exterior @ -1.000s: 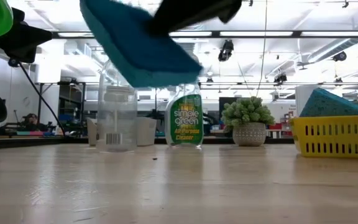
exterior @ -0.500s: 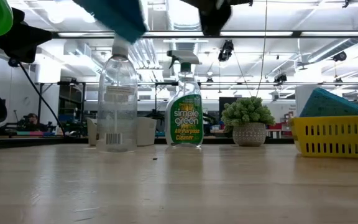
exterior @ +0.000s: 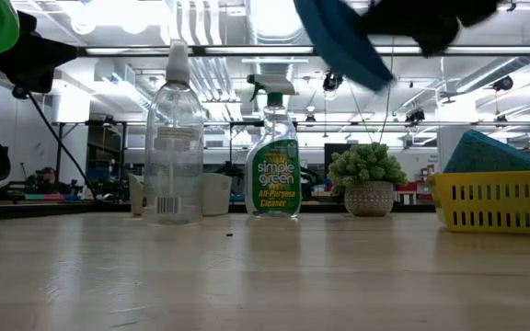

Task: Pick & Place Kitchen Items
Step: Put the blue sponge into the yellow bin

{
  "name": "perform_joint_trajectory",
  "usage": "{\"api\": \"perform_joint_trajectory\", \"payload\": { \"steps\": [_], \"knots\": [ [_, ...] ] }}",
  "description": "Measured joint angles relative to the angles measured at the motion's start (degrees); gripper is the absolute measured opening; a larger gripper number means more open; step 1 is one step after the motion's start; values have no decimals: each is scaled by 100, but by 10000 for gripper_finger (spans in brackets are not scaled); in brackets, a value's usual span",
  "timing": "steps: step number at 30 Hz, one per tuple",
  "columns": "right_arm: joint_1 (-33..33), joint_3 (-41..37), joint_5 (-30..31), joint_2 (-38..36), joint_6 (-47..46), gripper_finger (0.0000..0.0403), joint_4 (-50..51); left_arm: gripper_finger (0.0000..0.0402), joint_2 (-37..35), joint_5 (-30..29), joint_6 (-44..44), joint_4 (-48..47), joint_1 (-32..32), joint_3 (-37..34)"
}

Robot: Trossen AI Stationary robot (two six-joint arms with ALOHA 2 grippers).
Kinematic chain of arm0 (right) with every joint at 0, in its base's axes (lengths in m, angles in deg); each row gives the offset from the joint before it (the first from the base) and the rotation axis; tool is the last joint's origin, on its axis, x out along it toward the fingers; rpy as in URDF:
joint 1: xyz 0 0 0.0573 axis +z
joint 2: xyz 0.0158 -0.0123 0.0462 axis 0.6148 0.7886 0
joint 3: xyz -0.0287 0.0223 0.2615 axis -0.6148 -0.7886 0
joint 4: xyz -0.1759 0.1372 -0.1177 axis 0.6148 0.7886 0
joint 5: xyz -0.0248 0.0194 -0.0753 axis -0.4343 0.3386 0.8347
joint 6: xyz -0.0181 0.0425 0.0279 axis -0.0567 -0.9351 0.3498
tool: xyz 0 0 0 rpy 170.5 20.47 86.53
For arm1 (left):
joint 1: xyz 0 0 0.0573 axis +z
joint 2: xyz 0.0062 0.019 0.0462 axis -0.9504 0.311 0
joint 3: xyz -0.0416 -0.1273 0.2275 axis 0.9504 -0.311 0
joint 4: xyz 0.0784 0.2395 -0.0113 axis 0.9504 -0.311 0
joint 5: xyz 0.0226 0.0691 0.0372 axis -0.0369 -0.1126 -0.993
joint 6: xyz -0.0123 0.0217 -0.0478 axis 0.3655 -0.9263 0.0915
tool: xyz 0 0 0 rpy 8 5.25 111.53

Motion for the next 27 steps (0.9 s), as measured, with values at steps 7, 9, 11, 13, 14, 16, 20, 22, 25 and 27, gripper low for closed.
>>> {"api": "perform_joint_trajectory", "payload": {
  "steps": [7, 9, 11, 13, 14, 16, 20, 22, 25, 27],
  "knots": [
    [88, 544, 149, -811, -2295, 18, 3957, 254, 0, 0, 0, 0, 2, 0],
    [81, 738, -35, -899, -2692, 18, 4717, 254, 0, 0, 0, 0, 1, 0],
    [76, 921, -245, -920, -3016, 18, 5274, 254, 0, 0, 0, 0, 2, 0],
    [70, 1074, -445, -876, -3310, 18, 5807, 254, 0, 0, 0, 0, 1, 0],
    [66, 1132, -548, -833, -3426, 18, 6003, 254, 0, 0, 0, 0, 2, 0],
    [65, 1217, -776, -739, -3673, 18, 6398, 254, 0, 0, 0, -2, -1, 0],
    [42, 1283, -1140, -507, -4232, 18, 7153, 254, 0, 0, 0, -2, -1, 0],
    [41, 1313, -1278, -375, -4449, 18, 7504, 254, 0, 0, 0, -2, -1, 0],
    [32, 1421, -1465, -176, -4648, 18, 7935, 254, 0, 0, 0, -1, -1, 0],
    [26, 1536, -1558, -54, -4713, 18, 8173, 254, 0, 0, 0, -2, 2, 0]
  ]
}}
